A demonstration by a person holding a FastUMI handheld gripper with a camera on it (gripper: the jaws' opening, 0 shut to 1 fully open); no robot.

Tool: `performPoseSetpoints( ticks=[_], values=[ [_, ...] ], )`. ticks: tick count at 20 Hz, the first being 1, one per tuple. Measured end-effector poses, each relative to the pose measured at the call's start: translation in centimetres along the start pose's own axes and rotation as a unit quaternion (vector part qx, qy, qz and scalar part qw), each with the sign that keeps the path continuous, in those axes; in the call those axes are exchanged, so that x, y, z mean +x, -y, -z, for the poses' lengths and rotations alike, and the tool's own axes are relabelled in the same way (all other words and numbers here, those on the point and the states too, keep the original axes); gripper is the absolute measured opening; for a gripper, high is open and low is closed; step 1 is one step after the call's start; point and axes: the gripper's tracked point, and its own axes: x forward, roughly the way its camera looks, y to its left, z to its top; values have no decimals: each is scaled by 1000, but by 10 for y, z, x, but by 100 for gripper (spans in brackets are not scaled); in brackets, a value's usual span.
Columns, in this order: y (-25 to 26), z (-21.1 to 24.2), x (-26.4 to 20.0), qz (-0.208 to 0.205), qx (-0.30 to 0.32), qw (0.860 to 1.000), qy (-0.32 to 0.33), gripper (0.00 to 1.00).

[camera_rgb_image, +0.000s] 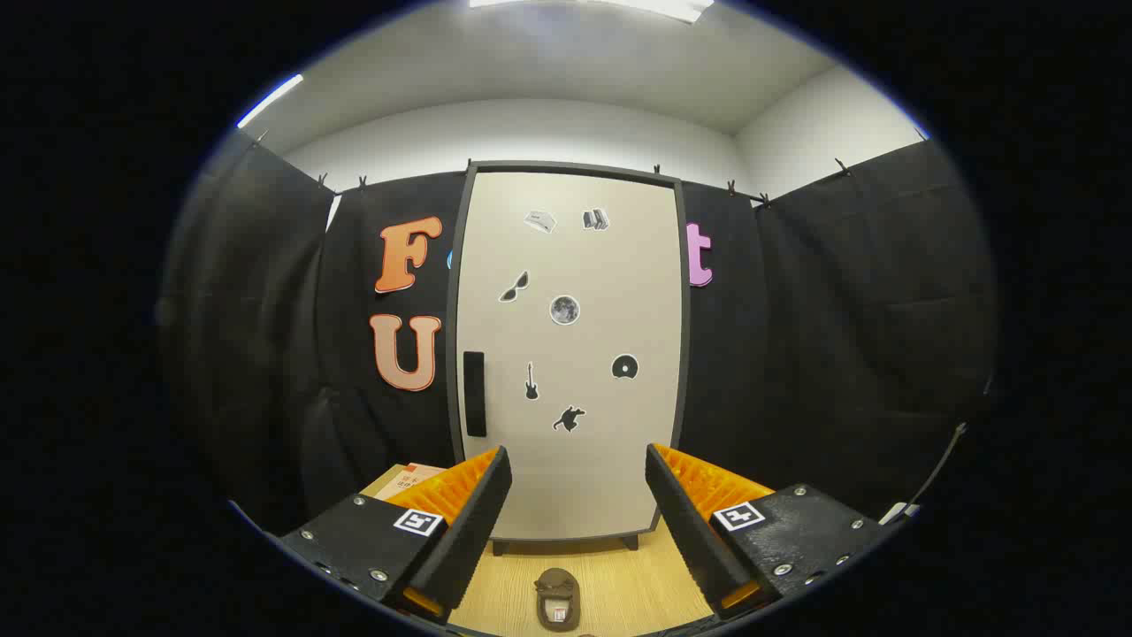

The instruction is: Open the shoe cabinet door, grab the shoes and put them into the shoe cabinet, then close the shoe cabinet door.

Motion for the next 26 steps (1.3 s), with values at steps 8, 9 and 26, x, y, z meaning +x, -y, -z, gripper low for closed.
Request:
performPoseSetpoints(
  ticks=[8, 9, 26],
  values=[
    [-7, 1, 4, -2, -6, 1000, -1, 96],
    [-9, 2, 5, -3, -6, 1000, -2, 96],
    [-26, 3, 15, -8, -16, 1000, -1, 96]
  ],
)
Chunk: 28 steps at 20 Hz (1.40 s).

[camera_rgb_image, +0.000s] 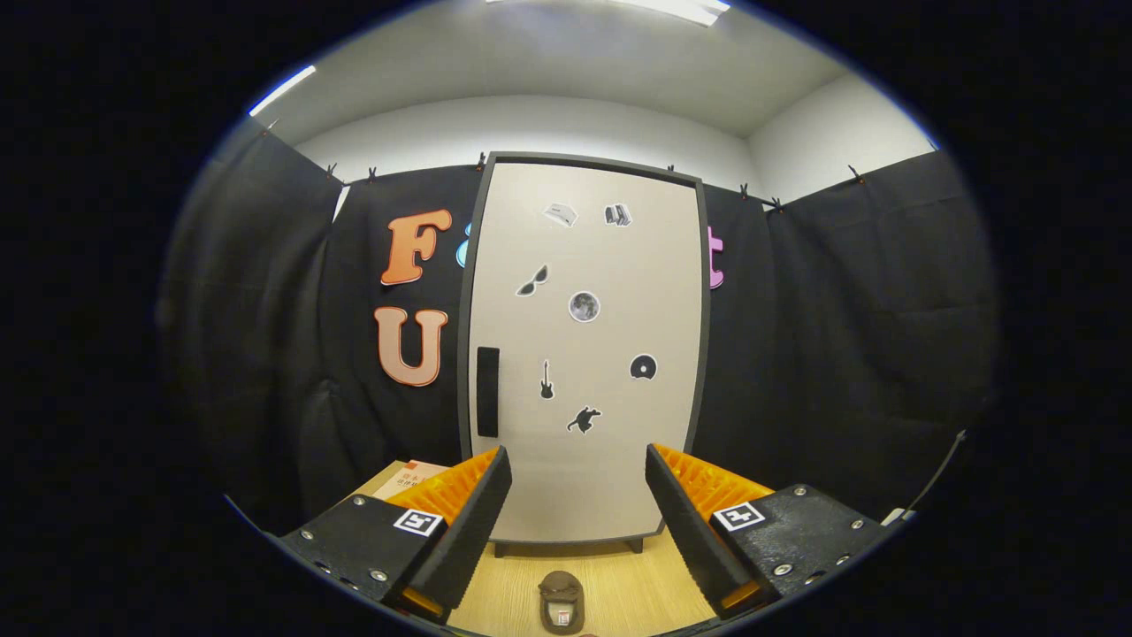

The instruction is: Open the shoe cabinet door, grab the shoes and put them into the shoe cabinet, then close the shoe cabinet door.

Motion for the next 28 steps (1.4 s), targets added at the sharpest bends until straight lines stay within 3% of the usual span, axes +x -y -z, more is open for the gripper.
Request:
performPoseSetpoints(
  ticks=[8, 17, 28],
  values=[
    [-27, 0, 27, -20, 16, 1000, 1, 96],
    [-93, 4, 121, -61, 12, 998, 10, 96],
    [-124, 19, 210, -62, 25, 998, -2, 79]
  ],
)
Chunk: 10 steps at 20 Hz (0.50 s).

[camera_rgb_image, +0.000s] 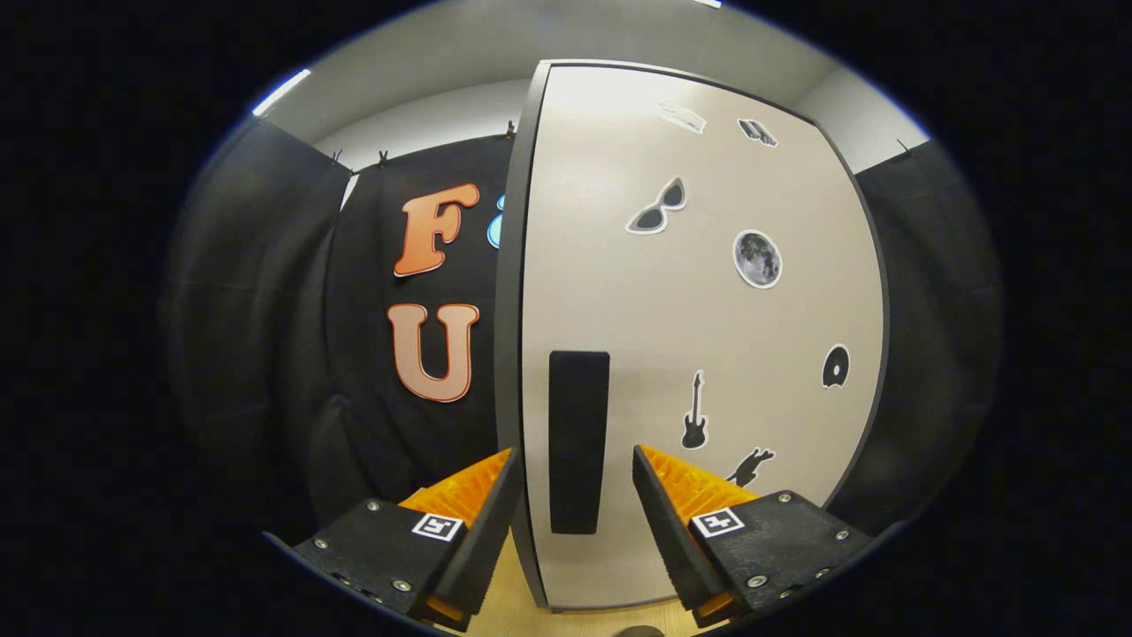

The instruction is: Open the shoe cabinet door, grab the shoes and put them into the shoe cabinet, then close the shoe cabinet door.

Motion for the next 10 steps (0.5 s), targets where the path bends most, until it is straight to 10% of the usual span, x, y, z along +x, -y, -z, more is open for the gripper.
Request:
performPoseSetpoints(
  ticks=[10],
  values=[
    [1, -1, 15, 19, 16, 1000, -6, 38]
  ],
)
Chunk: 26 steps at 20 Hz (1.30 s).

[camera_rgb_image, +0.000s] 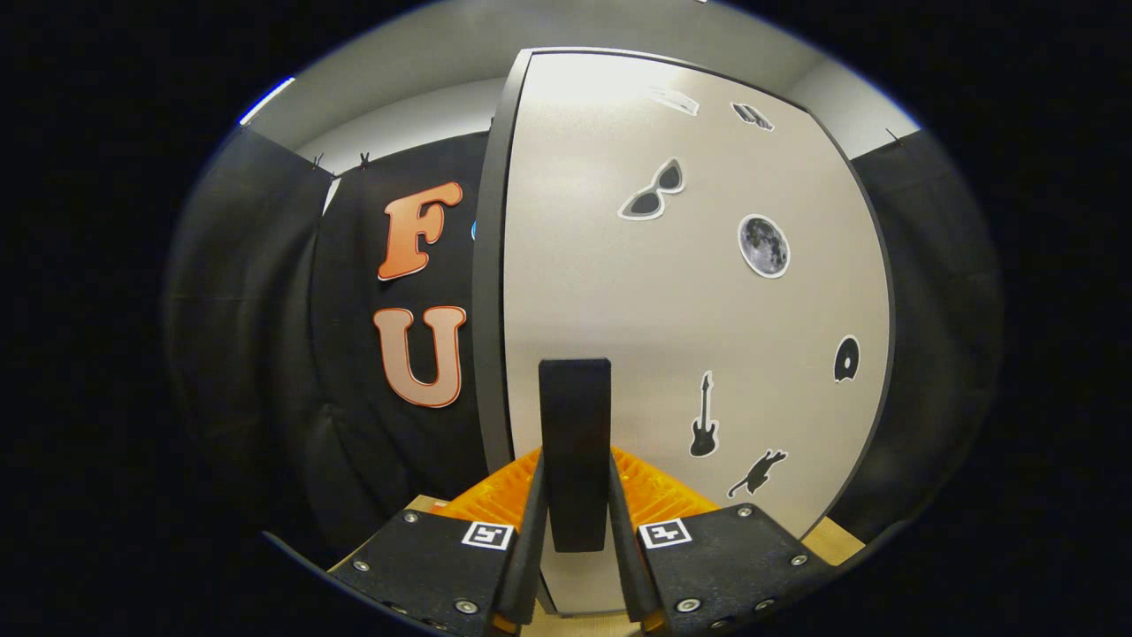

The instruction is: Open the shoe cabinet door, grab the shoes and put them into the shoe cabinet, then close the shoe cabinet door.

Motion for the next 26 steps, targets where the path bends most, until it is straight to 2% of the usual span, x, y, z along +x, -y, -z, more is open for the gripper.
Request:
performPoseSetpoints(
  ticks=[5, 8, 14, 23, 26],
  values=[
    [1, 0, -6, -7, 12, 1000, -10, 32],
    [5, 0, -18, 1, 2, 1000, -15, 29],
    [21, -3, -55, 23, 25, 999, -13, 29],
    [92, 3, -148, 55, 42, 998, -9, 27],
    [123, 4, -175, 74, 12, 997, -5, 27]
  ],
)
